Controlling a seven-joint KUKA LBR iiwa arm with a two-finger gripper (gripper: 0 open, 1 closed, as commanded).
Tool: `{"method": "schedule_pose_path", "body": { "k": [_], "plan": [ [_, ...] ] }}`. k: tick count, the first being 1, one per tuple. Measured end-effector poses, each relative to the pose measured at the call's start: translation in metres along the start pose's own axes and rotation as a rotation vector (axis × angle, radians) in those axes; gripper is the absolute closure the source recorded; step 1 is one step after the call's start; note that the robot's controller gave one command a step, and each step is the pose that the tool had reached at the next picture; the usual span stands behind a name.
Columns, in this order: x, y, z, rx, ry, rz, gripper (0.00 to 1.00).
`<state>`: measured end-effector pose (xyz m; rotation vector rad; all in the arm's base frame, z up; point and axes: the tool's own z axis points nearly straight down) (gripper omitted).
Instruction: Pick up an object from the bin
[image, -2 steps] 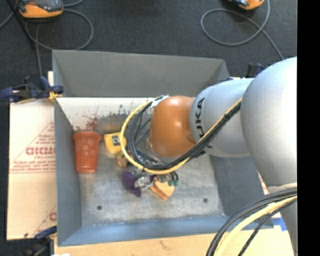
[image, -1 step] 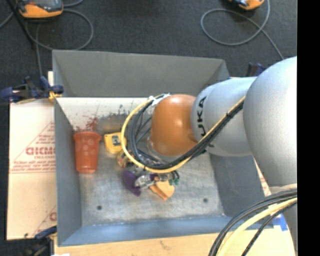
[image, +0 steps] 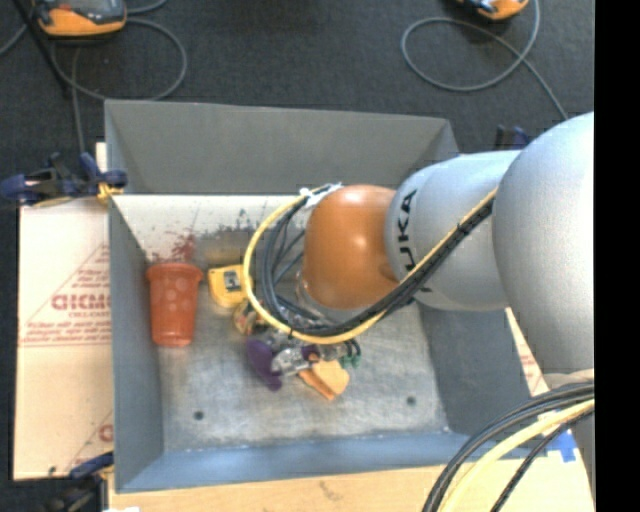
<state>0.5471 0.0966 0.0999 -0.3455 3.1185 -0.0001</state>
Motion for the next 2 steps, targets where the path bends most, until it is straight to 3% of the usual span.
{"method": "schedule_pose_path", "body": {
  "k": [2],
  "plan": [
    [0.001,0.000,-0.032,0.000,0.006,0.002,1.00]
  ]
}}
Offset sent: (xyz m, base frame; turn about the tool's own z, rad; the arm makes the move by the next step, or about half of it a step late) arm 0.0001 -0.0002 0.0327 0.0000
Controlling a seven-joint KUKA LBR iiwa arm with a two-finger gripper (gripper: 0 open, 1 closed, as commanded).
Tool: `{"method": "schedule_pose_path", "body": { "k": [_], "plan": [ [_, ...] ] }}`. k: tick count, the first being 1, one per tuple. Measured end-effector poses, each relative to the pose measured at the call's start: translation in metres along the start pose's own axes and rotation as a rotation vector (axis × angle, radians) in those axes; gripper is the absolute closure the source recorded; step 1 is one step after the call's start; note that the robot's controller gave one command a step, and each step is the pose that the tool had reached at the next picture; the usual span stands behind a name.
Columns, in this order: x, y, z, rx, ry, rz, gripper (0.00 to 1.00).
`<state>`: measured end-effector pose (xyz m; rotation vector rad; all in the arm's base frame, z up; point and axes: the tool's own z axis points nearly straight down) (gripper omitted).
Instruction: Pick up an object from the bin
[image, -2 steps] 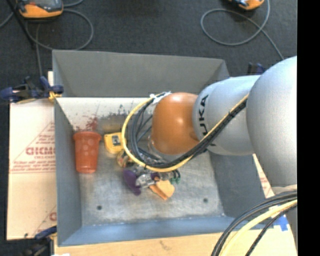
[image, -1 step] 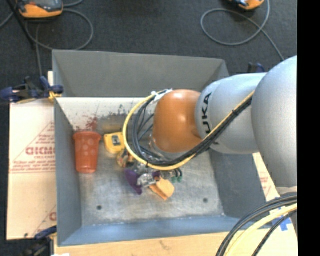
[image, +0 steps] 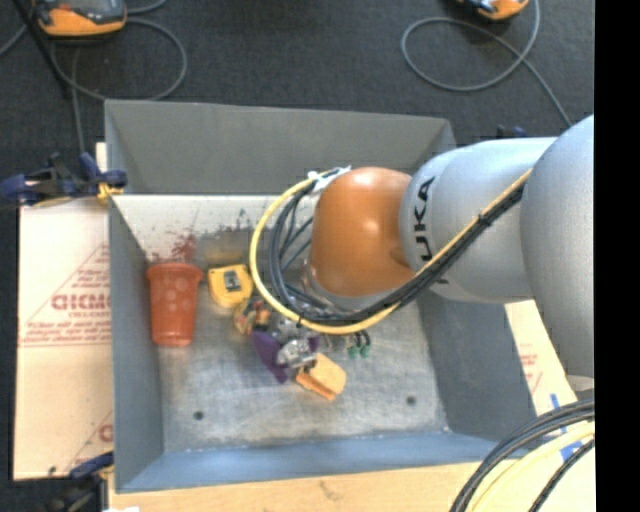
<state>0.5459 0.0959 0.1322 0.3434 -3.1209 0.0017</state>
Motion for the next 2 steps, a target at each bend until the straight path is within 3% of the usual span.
{"method": "schedule_pose_path", "body": {
  "k": [2],
  "plan": [
    [-0.0023,-0.0006,-0.0162,0.001,-0.010,0.001,1.00]
  ]
}}
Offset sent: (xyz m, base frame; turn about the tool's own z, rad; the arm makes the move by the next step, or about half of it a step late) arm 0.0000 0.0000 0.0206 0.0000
